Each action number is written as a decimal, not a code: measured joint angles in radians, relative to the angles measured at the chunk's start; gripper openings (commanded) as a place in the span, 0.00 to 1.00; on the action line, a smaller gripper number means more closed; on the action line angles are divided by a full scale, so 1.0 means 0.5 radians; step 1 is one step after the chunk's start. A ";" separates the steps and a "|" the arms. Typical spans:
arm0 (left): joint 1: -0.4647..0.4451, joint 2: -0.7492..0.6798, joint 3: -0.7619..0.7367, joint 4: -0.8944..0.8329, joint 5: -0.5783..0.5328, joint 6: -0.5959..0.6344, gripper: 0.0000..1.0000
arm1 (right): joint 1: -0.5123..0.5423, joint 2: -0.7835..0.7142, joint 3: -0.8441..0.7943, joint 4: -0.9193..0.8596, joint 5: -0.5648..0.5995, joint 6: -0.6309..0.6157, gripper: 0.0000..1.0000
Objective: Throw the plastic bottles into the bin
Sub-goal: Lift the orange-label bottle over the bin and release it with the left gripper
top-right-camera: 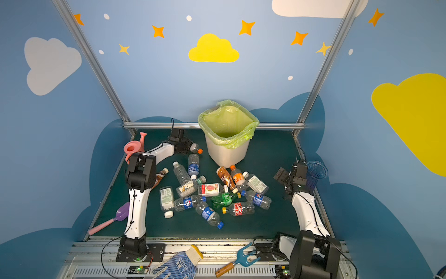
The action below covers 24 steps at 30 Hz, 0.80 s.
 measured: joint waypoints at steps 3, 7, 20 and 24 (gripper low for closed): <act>0.029 -0.043 -0.076 0.077 0.023 0.002 0.51 | -0.002 -0.002 0.000 0.000 -0.008 0.001 0.98; 0.069 -0.211 -0.199 0.171 0.077 0.010 0.52 | -0.002 -0.015 0.000 0.000 -0.035 0.003 0.98; 0.161 -1.328 -0.314 0.692 0.111 0.321 0.53 | -0.002 -0.122 0.000 -0.001 -0.104 0.010 0.98; 0.058 -1.481 -0.242 0.768 0.028 0.530 0.56 | -0.002 -0.170 0.000 0.002 -0.127 0.011 0.98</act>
